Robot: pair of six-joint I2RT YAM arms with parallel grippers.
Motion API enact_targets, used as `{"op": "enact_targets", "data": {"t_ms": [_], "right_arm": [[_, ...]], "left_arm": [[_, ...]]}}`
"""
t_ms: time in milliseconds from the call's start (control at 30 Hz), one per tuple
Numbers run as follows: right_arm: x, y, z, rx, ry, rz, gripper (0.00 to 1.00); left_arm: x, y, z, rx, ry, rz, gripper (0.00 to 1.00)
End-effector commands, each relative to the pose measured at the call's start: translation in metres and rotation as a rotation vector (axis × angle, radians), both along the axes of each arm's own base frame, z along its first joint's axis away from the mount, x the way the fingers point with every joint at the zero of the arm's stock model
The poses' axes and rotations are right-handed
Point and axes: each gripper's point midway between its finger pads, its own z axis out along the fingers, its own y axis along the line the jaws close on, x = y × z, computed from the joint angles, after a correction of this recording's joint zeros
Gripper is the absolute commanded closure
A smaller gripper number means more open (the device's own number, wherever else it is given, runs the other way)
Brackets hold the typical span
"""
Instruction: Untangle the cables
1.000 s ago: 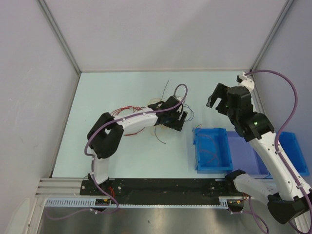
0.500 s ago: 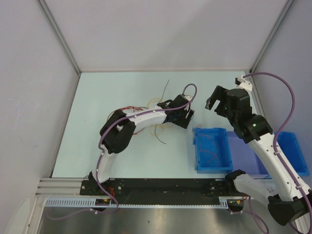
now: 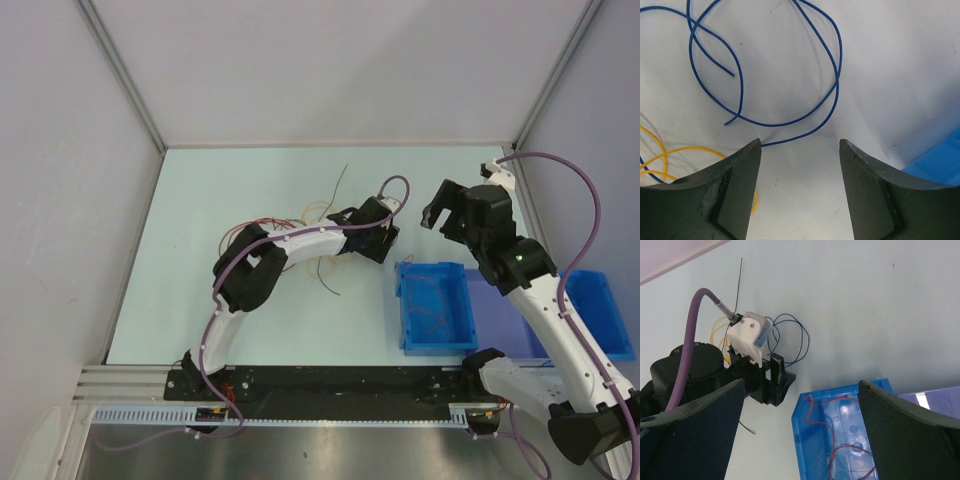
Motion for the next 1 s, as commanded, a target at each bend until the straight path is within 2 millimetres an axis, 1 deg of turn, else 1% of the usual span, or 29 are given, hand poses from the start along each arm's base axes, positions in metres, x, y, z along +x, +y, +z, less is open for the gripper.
{"op": "enact_targets", "data": {"t_ms": [0, 200, 300, 367, 500, 533, 600, 633, 667, 700, 767, 800, 867, 900, 967], "right_arm": [[0.006, 0.002, 0.013, 0.011, -0.055, 0.021, 0.00], [0.009, 0.001, 0.009, 0.009, -0.047, 0.022, 0.00], [0.010, 0.002, 0.008, 0.012, -0.047, 0.028, 0.00], [0.011, 0.003, 0.007, 0.009, -0.044, 0.031, 0.00], [0.012, 0.002, 0.006, 0.007, -0.041, 0.032, 0.00], [0.012, 0.003, 0.005, 0.007, -0.040, 0.034, 0.00], [0.012, 0.004, 0.005, 0.007, -0.038, 0.038, 0.00], [0.012, 0.004, 0.005, 0.008, -0.037, 0.039, 0.00], [0.011, 0.004, 0.004, 0.007, -0.034, 0.042, 0.00], [0.011, 0.005, 0.004, 0.009, -0.033, 0.045, 0.00], [0.011, 0.005, 0.002, 0.010, -0.029, 0.045, 0.00], [0.011, 0.005, 0.001, 0.011, -0.027, 0.046, 0.00], [0.010, 0.007, 0.000, 0.015, -0.025, 0.050, 0.00], [0.010, 0.007, 0.000, 0.017, -0.025, 0.049, 0.00], [0.010, 0.008, 0.000, 0.022, -0.025, 0.054, 0.00]], "left_arm": [[0.010, -0.010, 0.011, -0.024, -0.063, -0.016, 0.31], [0.015, -0.011, 0.020, -0.037, -0.102, -0.017, 0.31], [0.014, -0.016, 0.014, -0.037, -0.081, -0.036, 0.31], [0.012, -0.019, 0.008, -0.041, -0.067, -0.050, 0.34], [0.011, -0.023, 0.003, -0.064, -0.058, -0.053, 0.39], [0.010, -0.023, 0.002, -0.065, -0.055, -0.056, 0.43], [0.010, -0.024, -0.003, -0.061, -0.048, -0.054, 0.47], [0.010, -0.023, -0.005, -0.058, -0.045, -0.052, 0.57], [0.009, -0.023, -0.007, -0.054, -0.040, -0.052, 0.62], [0.008, -0.023, -0.006, -0.055, -0.039, -0.052, 0.71], [0.006, -0.019, -0.009, -0.050, -0.036, -0.049, 0.81], [0.007, -0.019, -0.001, -0.061, -0.044, -0.046, 0.89], [0.004, -0.016, 0.000, -0.060, -0.044, -0.044, 0.96], [0.005, -0.017, 0.008, -0.068, -0.052, -0.043, 1.00], [0.005, -0.015, 0.015, -0.066, -0.057, -0.041, 1.00]]}}
